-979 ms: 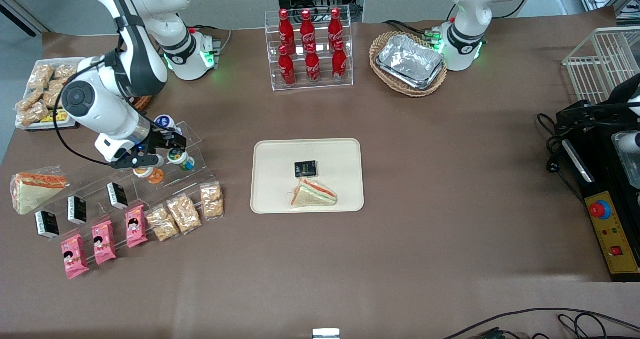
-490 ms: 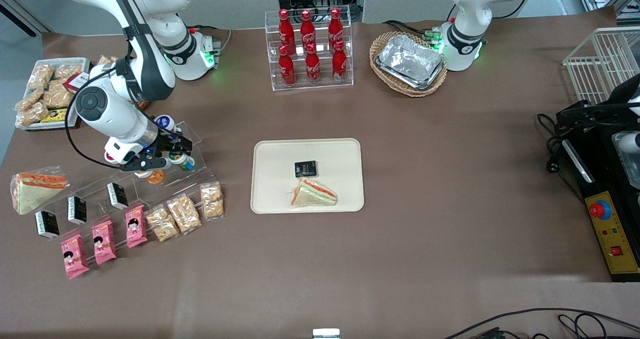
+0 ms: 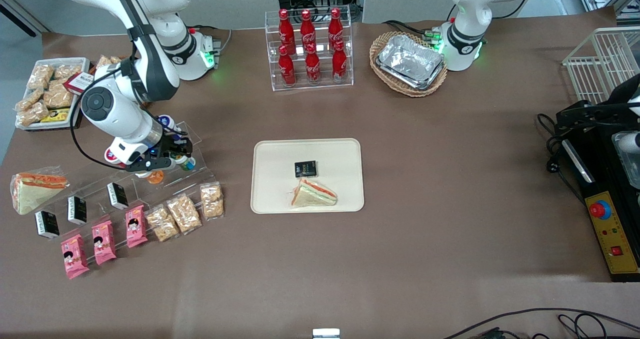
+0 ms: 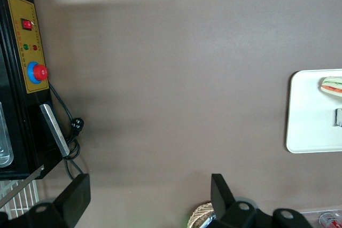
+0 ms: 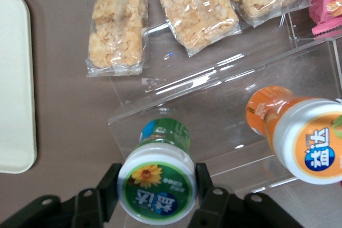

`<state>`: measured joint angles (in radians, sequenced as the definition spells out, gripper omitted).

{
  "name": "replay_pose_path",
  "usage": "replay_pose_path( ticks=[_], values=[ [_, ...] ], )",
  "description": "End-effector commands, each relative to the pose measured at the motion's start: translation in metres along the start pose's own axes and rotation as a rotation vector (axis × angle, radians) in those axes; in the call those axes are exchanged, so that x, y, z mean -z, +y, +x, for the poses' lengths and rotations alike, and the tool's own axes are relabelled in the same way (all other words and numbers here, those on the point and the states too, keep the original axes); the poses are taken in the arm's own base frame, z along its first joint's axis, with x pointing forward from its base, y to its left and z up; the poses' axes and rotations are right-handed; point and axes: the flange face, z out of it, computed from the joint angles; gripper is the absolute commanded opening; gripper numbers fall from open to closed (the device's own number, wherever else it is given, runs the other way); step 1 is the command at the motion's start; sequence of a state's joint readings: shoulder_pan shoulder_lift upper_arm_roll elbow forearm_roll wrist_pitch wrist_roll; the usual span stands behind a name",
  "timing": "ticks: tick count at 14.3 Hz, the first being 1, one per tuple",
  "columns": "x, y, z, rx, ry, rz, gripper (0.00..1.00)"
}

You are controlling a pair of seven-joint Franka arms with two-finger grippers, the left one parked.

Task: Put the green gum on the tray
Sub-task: 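Close the right gripper on the green-label bottle and lift it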

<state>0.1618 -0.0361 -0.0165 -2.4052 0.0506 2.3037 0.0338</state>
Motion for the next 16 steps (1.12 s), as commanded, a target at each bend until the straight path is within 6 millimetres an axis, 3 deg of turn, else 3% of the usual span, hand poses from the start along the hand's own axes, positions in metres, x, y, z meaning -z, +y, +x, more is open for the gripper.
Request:
replay_pose_path(
  ticks=[1, 5, 7, 12, 16],
  values=[
    [0.001, -0.002, -0.001, 0.003, 0.016, 0.014, 0.39],
    [0.024, 0.005, -0.001, 0.043, 0.014, 0.020, 0.36],
    [0.050, 0.015, 0.005, 0.058, -0.008, 0.026, 0.36],
    [0.144, 0.035, 0.024, 0.065, -0.076, 0.048, 0.36],
    [0.217, 0.033, 0.028, 0.070, -0.075, 0.050, 0.36]
  ],
)
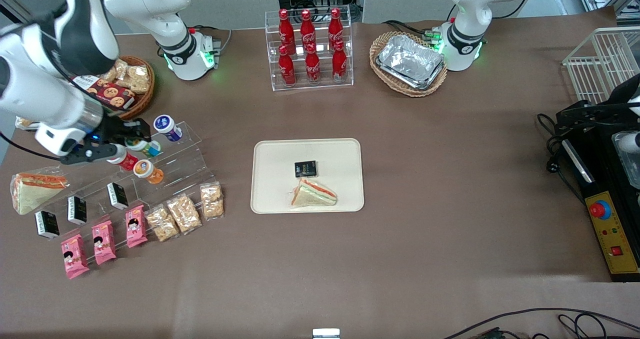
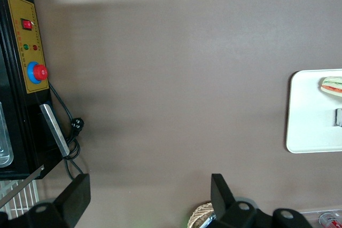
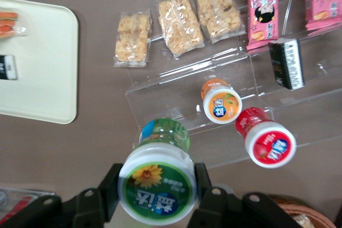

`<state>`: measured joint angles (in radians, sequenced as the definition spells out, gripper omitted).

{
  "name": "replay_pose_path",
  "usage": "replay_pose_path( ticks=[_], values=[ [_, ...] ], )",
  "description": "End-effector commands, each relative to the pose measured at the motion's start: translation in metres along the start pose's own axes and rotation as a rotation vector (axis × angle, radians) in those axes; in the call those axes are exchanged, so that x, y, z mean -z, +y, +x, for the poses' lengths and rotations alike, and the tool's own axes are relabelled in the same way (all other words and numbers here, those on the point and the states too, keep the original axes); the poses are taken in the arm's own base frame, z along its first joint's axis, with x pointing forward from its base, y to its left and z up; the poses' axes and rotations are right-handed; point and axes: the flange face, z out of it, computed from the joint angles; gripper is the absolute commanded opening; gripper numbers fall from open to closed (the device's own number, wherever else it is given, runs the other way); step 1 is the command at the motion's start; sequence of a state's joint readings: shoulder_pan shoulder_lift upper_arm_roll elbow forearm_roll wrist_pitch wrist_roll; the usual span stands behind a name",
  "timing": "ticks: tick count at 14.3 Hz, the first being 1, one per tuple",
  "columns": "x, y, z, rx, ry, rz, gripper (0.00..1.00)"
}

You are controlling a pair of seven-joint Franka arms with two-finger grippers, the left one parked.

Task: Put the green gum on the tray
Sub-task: 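Carry the green-label bottle over the cream tray beside the black box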

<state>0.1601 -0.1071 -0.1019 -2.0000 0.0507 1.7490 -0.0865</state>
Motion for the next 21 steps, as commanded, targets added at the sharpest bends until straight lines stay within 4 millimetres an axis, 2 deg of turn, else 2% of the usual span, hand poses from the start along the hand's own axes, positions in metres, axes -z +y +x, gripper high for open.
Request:
replay_pose_path(
  ticks=[1, 3, 5, 7, 9, 10, 12, 14, 18, 21],
  values=[
    [0.055, -0.005, 0.004, 0.016, 0.009, 0.017, 0.36],
    [0.074, -0.012, 0.004, 0.010, 0.005, 0.020, 0.36],
    [0.077, -0.035, 0.003, -0.067, -0.002, 0.066, 0.36],
    [0.072, -0.085, 0.004, -0.119, -0.009, 0.069, 0.36],
    [0.058, -0.134, 0.009, -0.183, -0.011, 0.054, 0.36],
    [0.048, -0.156, 0.010, -0.203, -0.008, 0.049, 0.36],
    [0.015, -0.193, 0.016, -0.228, 0.006, 0.048, 0.36],
    [-0.019, -0.221, 0.017, -0.258, 0.031, 0.054, 0.36],
    [-0.086, -0.264, 0.020, -0.285, 0.036, 0.051, 0.36],
    [-0.143, -0.270, 0.019, -0.289, 0.078, 0.067, 0.36]
  ],
)
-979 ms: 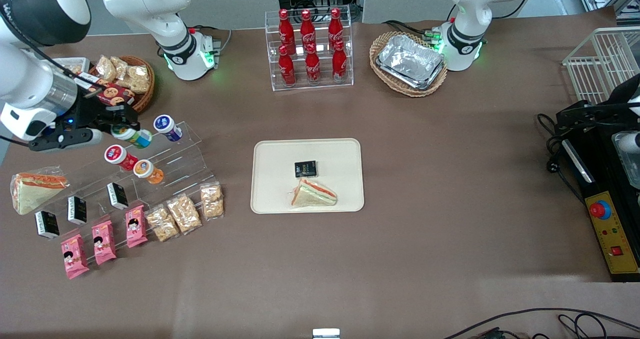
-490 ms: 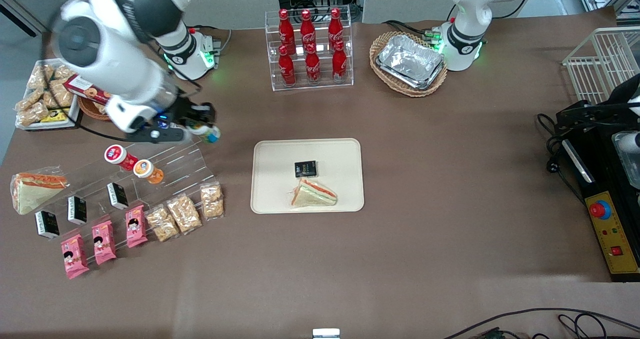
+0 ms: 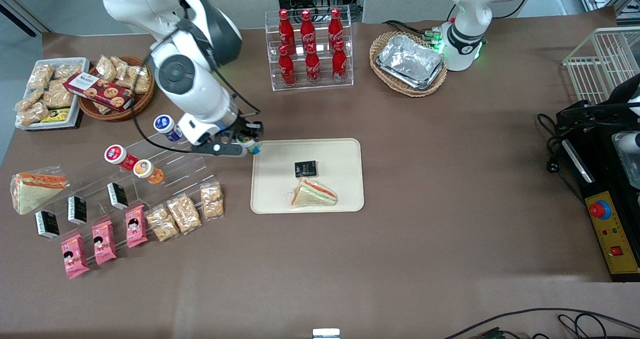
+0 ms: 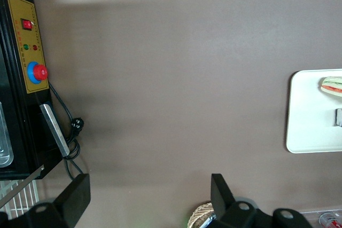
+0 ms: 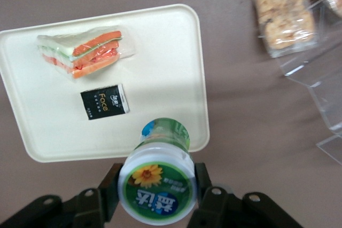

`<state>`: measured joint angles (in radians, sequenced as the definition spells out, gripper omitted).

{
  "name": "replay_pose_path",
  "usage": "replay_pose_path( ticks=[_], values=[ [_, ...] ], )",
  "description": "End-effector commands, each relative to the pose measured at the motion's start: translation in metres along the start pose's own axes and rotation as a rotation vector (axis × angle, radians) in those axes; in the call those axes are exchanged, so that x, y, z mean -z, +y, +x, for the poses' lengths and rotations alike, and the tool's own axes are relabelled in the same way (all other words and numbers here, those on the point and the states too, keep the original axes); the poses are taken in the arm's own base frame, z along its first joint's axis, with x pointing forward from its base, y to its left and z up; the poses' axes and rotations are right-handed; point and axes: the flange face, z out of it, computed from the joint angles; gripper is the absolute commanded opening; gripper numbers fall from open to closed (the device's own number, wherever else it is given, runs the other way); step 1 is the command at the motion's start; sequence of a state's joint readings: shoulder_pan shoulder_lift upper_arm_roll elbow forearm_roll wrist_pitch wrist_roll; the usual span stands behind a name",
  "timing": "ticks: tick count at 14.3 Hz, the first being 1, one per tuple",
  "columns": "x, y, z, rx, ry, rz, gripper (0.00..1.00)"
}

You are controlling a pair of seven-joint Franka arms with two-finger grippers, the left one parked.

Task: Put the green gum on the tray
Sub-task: 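Carry the green-label bottle over the cream tray beside the black box, then lower the bottle onto the tray and open the right gripper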

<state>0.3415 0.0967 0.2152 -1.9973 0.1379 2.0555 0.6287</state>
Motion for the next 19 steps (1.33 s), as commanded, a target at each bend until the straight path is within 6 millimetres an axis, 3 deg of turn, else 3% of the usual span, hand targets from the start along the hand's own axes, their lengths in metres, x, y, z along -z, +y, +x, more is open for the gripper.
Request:
replay_pose_path(
  ticks=[1, 7, 10, 13, 14, 16, 19],
  values=[
    [-0.057, 0.001, -0.009, -0.014, 0.040, 0.022, 0.36],
    [-0.136, 0.019, -0.012, 0.003, 0.078, 0.010, 0.36],
    [-0.159, 0.019, -0.008, -0.003, 0.075, 0.017, 0.36],
    [-0.166, 0.018, -0.007, -0.005, 0.075, 0.020, 0.39],
    [-0.167, 0.018, -0.008, -0.014, 0.072, 0.019, 0.47],
    [-0.167, 0.014, -0.010, -0.034, 0.071, 0.020, 0.77],
    [-0.166, 0.010, -0.012, -0.037, 0.073, 0.022, 0.99]
  ],
)
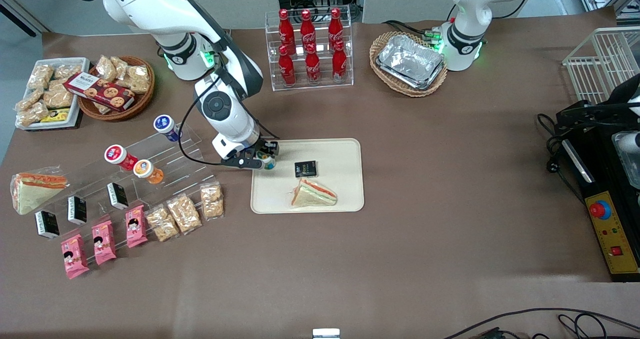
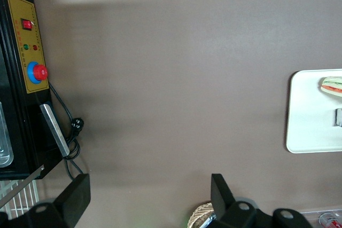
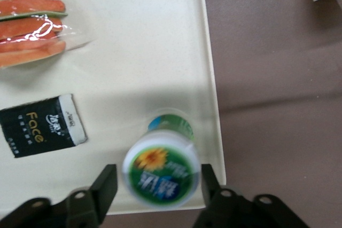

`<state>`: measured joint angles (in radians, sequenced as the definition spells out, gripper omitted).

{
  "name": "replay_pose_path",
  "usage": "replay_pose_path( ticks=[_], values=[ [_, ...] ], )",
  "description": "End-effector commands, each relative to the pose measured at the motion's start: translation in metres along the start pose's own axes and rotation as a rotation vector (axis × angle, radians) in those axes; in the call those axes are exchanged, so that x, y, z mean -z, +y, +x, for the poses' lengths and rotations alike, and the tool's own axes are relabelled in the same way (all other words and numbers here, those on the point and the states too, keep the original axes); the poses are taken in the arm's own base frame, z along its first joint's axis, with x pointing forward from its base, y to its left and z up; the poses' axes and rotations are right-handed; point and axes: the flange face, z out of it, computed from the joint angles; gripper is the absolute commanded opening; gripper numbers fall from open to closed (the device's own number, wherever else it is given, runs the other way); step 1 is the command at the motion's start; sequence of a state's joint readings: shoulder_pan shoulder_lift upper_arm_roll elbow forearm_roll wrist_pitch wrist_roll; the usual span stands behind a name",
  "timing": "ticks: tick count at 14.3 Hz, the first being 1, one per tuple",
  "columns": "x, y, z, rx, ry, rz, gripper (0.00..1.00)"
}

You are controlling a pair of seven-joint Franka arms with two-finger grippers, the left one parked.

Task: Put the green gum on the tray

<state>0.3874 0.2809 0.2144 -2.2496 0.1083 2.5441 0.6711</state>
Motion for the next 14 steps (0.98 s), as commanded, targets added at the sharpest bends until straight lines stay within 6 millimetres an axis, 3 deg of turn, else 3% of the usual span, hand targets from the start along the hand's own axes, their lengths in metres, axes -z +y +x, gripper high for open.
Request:
replay_pose_path(
  ticks=[1, 3, 6, 11, 14],
  values=[
    [0.003, -0.008, 0.001, -0.013, 0.023, 0.009, 0.99],
    [0.010, -0.007, 0.005, -0.013, 0.031, 0.012, 0.99],
    [0.052, -0.005, 0.016, -0.015, 0.067, 0.028, 0.99],
    [0.164, 0.007, 0.064, 0.038, 0.064, -0.055, 0.99],
    [0.234, 0.051, 0.090, 0.070, 0.090, -0.058, 0.99]
  ],
)
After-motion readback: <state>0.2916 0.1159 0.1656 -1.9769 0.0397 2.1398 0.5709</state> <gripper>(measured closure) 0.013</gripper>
